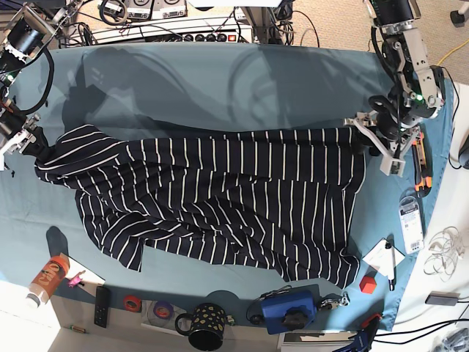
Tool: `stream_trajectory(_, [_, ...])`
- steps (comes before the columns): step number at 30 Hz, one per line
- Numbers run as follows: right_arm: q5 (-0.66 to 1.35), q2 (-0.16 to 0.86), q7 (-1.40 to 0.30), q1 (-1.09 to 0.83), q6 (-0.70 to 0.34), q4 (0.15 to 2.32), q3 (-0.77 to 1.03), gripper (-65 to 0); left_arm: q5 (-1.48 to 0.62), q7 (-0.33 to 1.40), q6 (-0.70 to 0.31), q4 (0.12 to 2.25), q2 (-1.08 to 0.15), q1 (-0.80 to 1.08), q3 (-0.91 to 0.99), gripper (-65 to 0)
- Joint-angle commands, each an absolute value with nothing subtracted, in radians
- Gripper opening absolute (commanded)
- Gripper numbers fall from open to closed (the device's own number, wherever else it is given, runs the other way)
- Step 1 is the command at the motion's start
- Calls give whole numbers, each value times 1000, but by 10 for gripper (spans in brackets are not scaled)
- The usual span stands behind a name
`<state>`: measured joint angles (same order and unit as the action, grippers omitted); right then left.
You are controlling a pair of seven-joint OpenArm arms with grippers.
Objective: Layout the t-shirt on the table in an organized manner, then fold the t-shirt properly
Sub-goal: 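Grasp the opposite shirt edge with the left gripper, then lift the shirt edge with the left gripper and pull it away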
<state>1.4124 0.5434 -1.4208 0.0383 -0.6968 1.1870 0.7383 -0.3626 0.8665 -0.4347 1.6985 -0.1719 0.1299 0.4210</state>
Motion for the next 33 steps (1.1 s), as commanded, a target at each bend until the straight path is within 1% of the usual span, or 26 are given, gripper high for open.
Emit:
stream_trajectory(1, [1443,574,-1396,52,-698,1204,745,-650,-379,847,-451,1715,-180,119,424,-377])
stream_trajectory(3, [1443,574,-1396,53,-698,1204,745,-650,-396,847,-471,1715,-180,119,424,-377])
stream_trajectory(6, [1443,574,-1396,52,-698,1205,745,-650,-444,850,-472,1715,-180,119,424,-388])
stream_trajectory(8, [1443,574,-1396,53,-698,1204,745,-650,-477,860,-471,1715,-180,119,424,-442])
stream_trajectory(13, [1443,574,-1396,52,-698,1204,745,-650,-511,900,-468,1715,-180,119,424,-635])
stream_trajectory(14, [1443,574,-1396,52,-698,1204,745,-650,-514,904,-468,1715,-180,119,424,-650])
stream_trajectory(17, [1444,575,-1396,52,-698,1204,745,-650,-587,944,-468,1725,-181,119,424,-650])
stream_trajectory(20, [1442,582,-1396,48,-698,1205,745,-650,-707,1044,-469,1775,-180,119,426,-650])
stream_trajectory(22, [1434,599,-1396,44,-698,1205,745,-650,-734,1089,-472,1819,-180,127,437,-650])
stream_trajectory(24, [1406,629,-1396,44,-698,1205,746,-650,-744,1091,-472,1868,-181,159,459,-650])
stream_trajectory(27, [1385,688,-1396,44,-698,1205,746,-650,-794,1092,-474,1947,-180,233,517,-650])
stream_trajectory(29, [1385,722,-1396,44,-698,1205,746,-650,-831,1092,-508,1994,-180,288,575,-650])
stream_trajectory(30, [1376,735,-1396,44,-698,1205,745,-650,-852,1092,-523,2014,-180,313,607,-650])
stream_trajectory(33, [1319,753,-1396,44,-698,1204,745,-650,-939,1092,-527,2057,-180,382,714,-650])
